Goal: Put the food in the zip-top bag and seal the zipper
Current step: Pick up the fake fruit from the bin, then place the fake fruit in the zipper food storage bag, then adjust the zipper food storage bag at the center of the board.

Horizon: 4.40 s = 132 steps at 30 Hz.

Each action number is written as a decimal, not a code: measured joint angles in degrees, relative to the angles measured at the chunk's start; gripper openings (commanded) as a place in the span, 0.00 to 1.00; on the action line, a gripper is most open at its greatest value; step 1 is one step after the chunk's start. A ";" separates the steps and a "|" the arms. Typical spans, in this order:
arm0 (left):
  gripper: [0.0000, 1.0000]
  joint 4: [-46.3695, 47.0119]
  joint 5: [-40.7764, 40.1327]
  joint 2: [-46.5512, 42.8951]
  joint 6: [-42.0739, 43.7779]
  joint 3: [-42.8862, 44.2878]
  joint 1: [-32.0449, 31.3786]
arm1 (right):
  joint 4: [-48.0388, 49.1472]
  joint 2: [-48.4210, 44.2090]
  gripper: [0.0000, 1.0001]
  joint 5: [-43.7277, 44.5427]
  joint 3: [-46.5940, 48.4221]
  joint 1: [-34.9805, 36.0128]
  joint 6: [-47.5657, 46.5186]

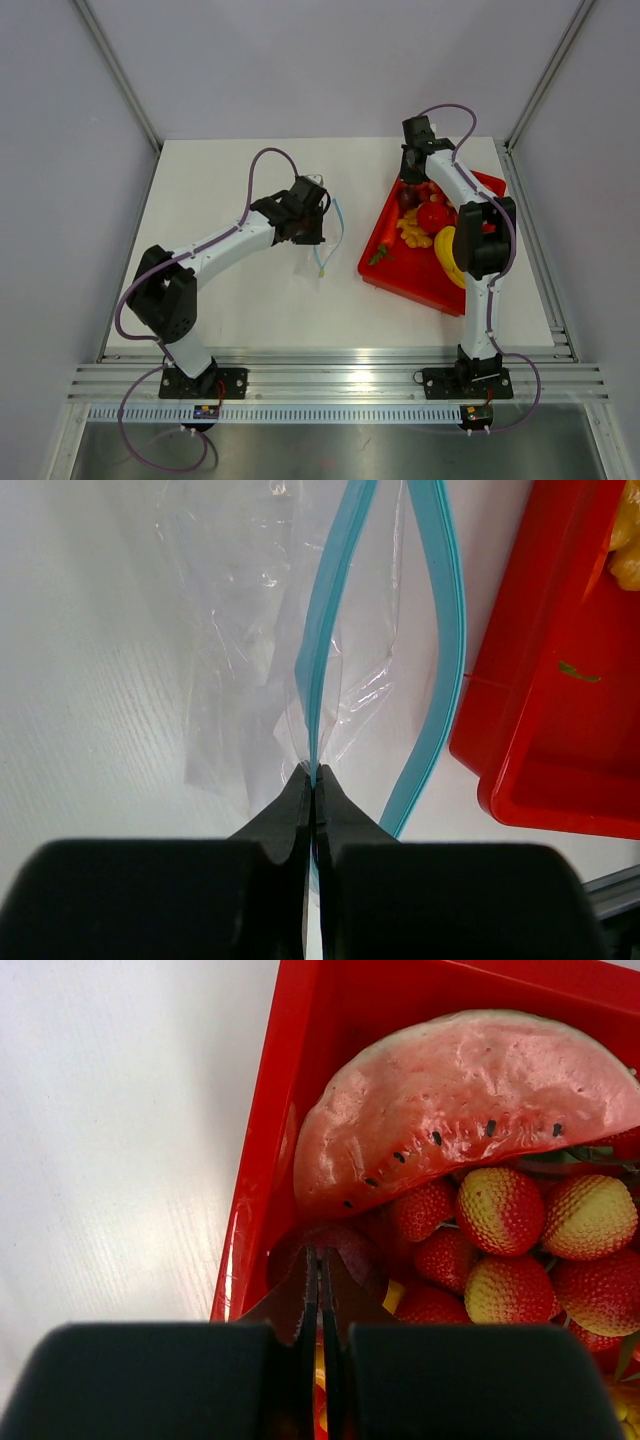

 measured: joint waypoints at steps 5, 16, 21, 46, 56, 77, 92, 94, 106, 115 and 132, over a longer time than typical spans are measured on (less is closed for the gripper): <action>0.00 0.15 0.07 0.00 0.02 -0.24 0.00 | 0.63 -0.46 0.00 0.22 -0.96 0.00 0.37; 0.00 0.20 0.79 0.00 -0.02 -0.24 0.00 | 1.53 -17.97 0.00 0.48 -13.90 0.02 2.80; 0.00 0.20 1.36 0.00 -0.04 -0.24 0.00 | 1.95 -30.14 0.00 0.37 -21.27 0.96 4.94; 0.00 -0.33 3.06 -1.44 -0.48 0.31 0.00 | 10.62 -38.25 0.00 -7.63 -29.33 24.00 22.27; 0.00 -0.22 3.52 -2.69 -0.50 0.28 0.00 | 12.94 -34.80 0.00 -7.63 -31.30 24.02 24.74; 0.00 1.44 6.88 -4.07 -0.48 0.17 0.09 | 13.75 -28.83 0.00 -7.56 -32.30 24.33 25.86; 0.00 4.09 11.23 -4.52 -1.16 -1.99 1.40 | 8.79 -30.53 0.48 -5.86 -32.11 24.74 22.75; 0.00 4.07 11.37 -4.52 -1.16 -1.99 1.55 | 8.57 -32.37 0.49 -4.63 -32.74 24.74 22.67; 0.00 4.04 11.76 -4.61 -1.11 -2.01 2.47 | 9.88 -38.77 0.49 -2.32 -39.32 24.74 24.68; 0.00 4.07 12.09 -6.69 -1.11 -2.14 2.73 | 11.08 -32.89 0.04 -4.70 -39.32 24.76 25.42; 0.00 -2.14 5.07 -7.30 2.14 -1.44 5.62 | 11.39 -33.00 0.00 -4.57 -37.79 24.87 25.57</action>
